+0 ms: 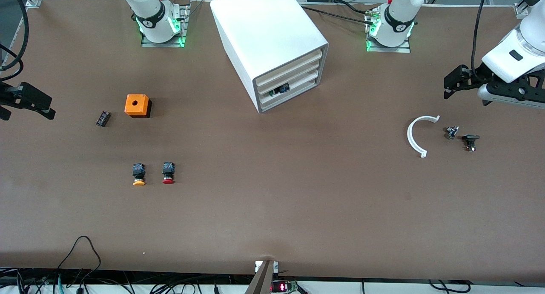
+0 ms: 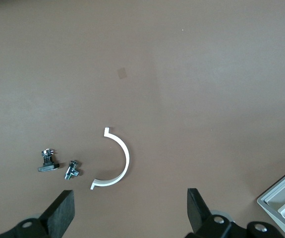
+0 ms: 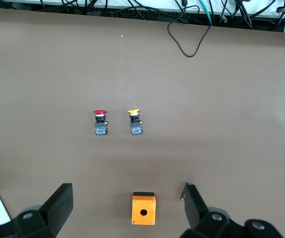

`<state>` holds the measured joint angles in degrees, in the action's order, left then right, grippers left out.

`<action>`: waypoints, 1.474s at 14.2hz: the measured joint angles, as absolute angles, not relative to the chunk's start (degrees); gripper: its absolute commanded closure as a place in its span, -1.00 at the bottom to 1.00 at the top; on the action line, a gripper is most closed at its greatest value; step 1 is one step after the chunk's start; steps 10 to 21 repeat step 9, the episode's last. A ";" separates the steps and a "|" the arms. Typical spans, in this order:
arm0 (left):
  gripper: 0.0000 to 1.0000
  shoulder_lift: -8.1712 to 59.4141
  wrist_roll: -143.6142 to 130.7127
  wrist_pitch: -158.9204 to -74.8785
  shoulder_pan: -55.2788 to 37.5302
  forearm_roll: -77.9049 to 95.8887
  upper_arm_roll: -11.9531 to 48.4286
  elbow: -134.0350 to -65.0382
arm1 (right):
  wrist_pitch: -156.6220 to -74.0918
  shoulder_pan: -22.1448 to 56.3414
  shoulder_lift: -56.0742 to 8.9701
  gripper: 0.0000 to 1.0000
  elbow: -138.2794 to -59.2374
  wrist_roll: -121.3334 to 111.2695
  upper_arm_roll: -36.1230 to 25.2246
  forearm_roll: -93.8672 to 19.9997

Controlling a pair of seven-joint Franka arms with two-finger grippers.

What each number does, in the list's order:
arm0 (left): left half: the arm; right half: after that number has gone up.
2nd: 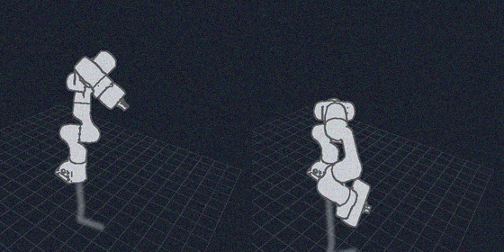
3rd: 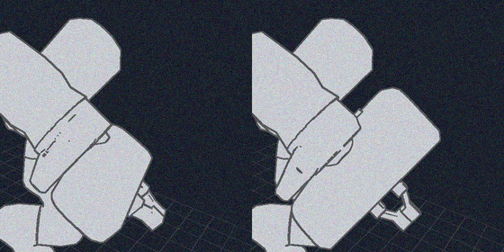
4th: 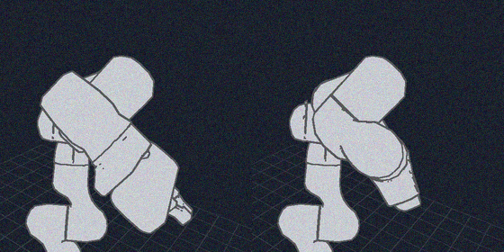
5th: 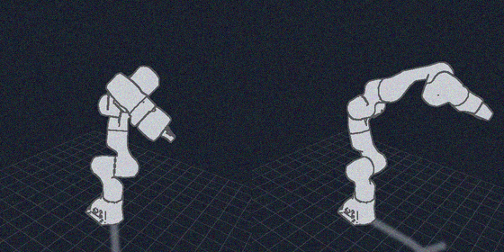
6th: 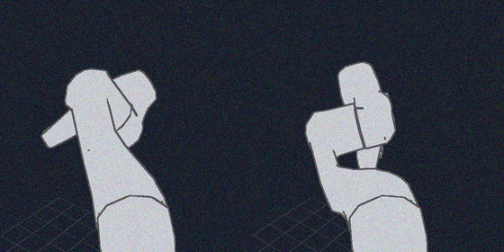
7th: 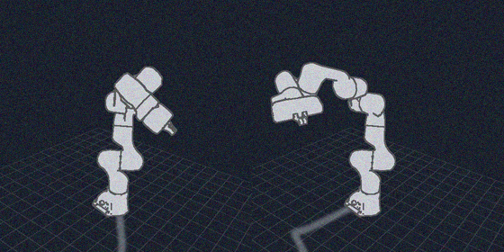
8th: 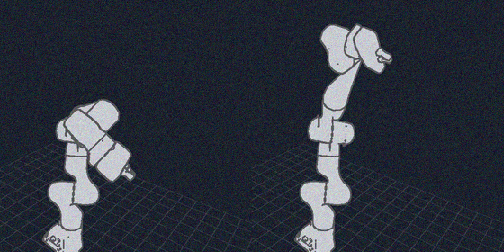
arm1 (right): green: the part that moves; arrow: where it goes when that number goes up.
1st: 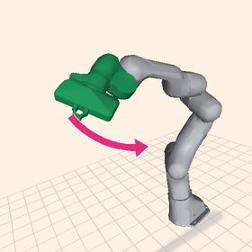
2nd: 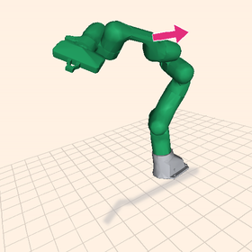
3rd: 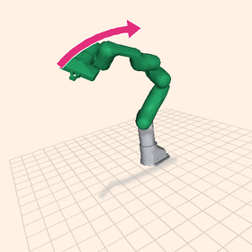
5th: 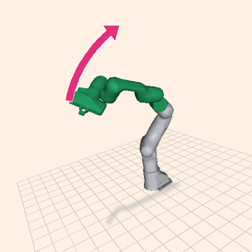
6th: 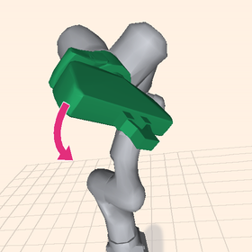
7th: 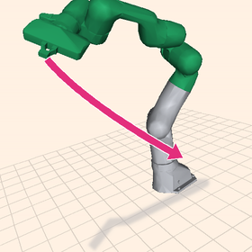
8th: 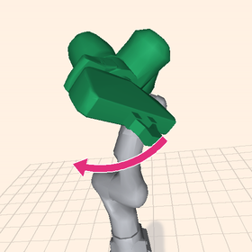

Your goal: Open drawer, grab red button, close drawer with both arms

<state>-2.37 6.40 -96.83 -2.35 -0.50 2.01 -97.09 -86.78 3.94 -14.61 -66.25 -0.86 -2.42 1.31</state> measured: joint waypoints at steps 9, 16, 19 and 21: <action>-1.00 -1.82 6.40 -94.68 -2.42 -0.41 2.24 -96.30 | -86.67 4.20 -14.73 -1.00 -66.21 -0.88 -2.28 1.30; -1.00 -1.82 6.40 -94.68 -2.42 -0.41 2.24 -96.30 | -86.67 4.20 -14.73 -1.00 -66.21 -0.88 -2.28 1.30; -1.00 -1.82 6.40 -94.68 -2.42 -0.41 2.24 -96.30 | -86.67 4.20 -14.73 -1.00 -66.21 -0.88 -2.28 1.30; -1.00 -1.82 6.40 -94.68 -2.42 -0.41 2.24 -96.30 | -86.67 4.20 -14.73 -1.00 -66.21 -0.88 -2.28 1.30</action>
